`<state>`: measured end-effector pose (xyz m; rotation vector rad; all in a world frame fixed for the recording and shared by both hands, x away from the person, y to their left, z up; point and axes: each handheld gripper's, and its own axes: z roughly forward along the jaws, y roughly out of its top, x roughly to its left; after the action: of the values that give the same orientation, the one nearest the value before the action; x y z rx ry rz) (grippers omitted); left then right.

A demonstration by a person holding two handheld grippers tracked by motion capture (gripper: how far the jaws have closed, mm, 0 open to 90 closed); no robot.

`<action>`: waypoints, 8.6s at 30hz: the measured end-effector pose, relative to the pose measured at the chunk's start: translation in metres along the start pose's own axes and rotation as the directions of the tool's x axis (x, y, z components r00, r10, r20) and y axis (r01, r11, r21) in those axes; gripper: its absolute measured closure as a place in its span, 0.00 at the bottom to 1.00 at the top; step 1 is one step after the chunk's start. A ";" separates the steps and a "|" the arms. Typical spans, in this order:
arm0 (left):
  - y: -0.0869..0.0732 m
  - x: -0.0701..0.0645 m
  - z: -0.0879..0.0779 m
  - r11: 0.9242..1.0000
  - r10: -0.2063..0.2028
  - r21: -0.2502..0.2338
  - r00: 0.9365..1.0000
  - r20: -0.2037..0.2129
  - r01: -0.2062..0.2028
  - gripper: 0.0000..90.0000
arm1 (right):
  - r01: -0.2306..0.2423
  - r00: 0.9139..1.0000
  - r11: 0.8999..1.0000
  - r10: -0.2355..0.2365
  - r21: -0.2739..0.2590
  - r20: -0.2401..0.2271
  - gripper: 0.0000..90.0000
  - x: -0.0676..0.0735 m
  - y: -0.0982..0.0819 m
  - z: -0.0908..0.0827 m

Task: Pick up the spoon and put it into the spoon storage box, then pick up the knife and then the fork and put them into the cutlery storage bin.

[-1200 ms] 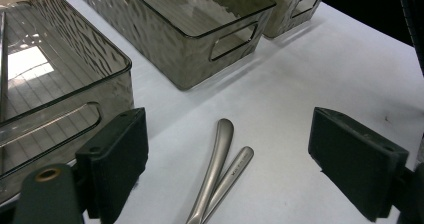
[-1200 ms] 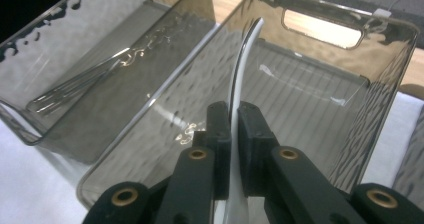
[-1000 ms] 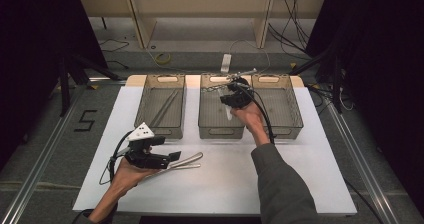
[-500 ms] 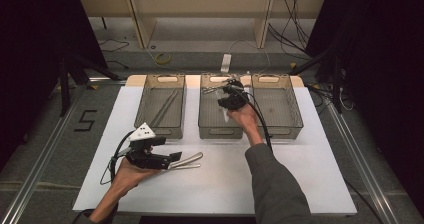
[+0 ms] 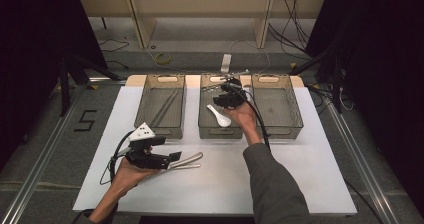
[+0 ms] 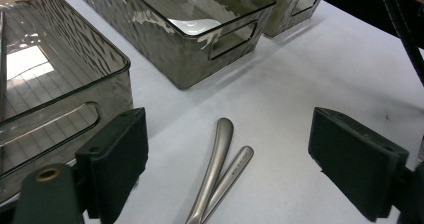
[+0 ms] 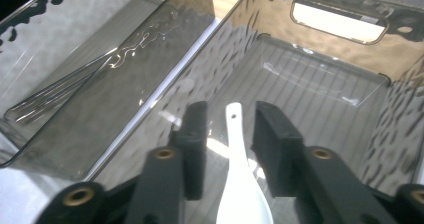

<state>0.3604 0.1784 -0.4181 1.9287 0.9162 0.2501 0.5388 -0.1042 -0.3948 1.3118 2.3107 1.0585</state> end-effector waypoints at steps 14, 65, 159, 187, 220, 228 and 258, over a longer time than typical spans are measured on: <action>0.002 0.002 0.003 0.997 0.016 0.081 1.000 0.008 -0.017 0.17 | 0.077 0.992 0.996 -0.081 -0.047 -0.099 0.44 0.002 -0.023 -0.047; 0.007 0.009 0.041 0.854 0.180 0.492 0.983 0.031 -0.172 0.23 | 0.028 0.973 0.981 -0.071 -0.192 -0.219 0.31 0.012 -0.160 -0.123; 0.008 -0.001 0.063 0.707 0.294 0.618 0.937 0.186 -0.344 0.88 | 0.054 0.971 0.989 -0.085 -0.139 -0.224 0.29 0.020 -0.185 -0.136; 0.019 -0.062 0.074 0.704 0.240 0.575 0.902 0.359 -0.417 0.88 | 0.520 0.815 0.844 -0.536 -0.128 -0.222 0.32 0.107 -0.184 -0.105; 0.024 -0.087 0.081 0.681 0.189 0.565 0.857 0.480 -0.466 0.88 | 0.780 0.602 0.623 -0.772 -0.058 -0.206 0.82 0.128 -0.196 -0.088; 0.024 -0.087 0.081 0.687 0.184 0.552 0.848 0.496 -0.472 0.88 | 0.821 0.535 0.567 -0.805 -0.065 -0.256 0.94 0.129 -0.198 -0.088; 0.056 -0.044 0.030 0.963 0.240 0.103 0.965 0.107 -0.251 0.20 | 0.620 0.785 0.777 -0.615 0.108 -0.077 0.94 0.058 -0.179 -0.092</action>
<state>0.3731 0.1132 -0.3789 2.1450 0.6410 0.2534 0.3442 -0.1557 -0.4524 0.4675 2.5847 0.7154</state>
